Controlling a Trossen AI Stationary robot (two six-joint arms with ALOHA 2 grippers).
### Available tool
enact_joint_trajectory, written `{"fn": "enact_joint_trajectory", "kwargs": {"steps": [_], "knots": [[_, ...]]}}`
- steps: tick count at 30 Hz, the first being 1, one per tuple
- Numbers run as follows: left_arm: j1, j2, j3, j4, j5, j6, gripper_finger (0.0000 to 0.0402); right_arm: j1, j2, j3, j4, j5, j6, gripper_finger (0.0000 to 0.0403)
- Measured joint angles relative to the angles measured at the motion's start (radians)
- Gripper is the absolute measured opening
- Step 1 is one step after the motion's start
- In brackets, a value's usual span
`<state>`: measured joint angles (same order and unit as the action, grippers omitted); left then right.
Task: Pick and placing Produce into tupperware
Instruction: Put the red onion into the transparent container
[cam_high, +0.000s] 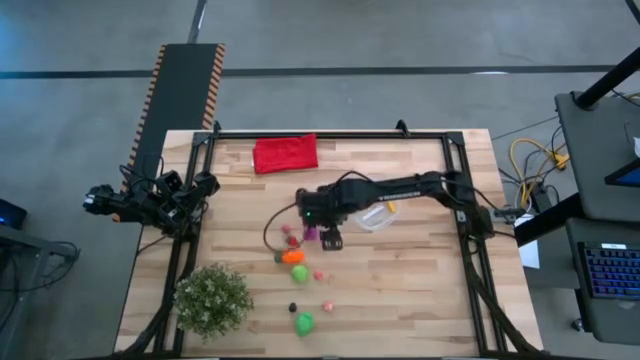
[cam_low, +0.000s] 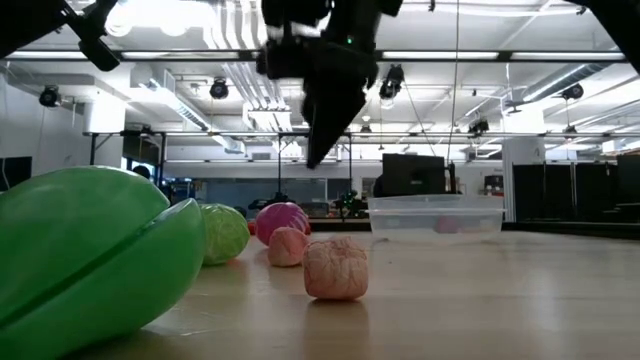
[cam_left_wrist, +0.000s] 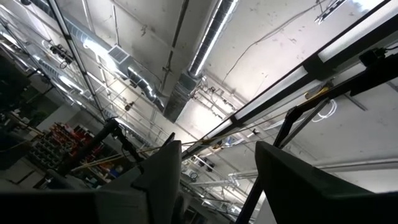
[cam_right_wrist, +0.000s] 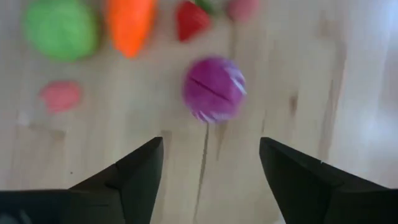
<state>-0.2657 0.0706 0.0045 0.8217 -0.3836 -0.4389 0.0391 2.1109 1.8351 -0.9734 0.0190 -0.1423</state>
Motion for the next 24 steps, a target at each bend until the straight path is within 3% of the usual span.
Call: {"fn": "enact_joint_trajectory", "kwargs": {"steps": [10,24], "knots": [[0.0,0.001,0.0,-0.001,0.0,0.0,0.0192,-0.001,0.005,-0.027,0.128,0.008,-0.312,0.0282],[0.0,0.001,0.0,0.0,-0.001,-0.002,0.0192,-0.011,0.027,-0.085,0.236,0.004,-0.408,0.0326]]}}
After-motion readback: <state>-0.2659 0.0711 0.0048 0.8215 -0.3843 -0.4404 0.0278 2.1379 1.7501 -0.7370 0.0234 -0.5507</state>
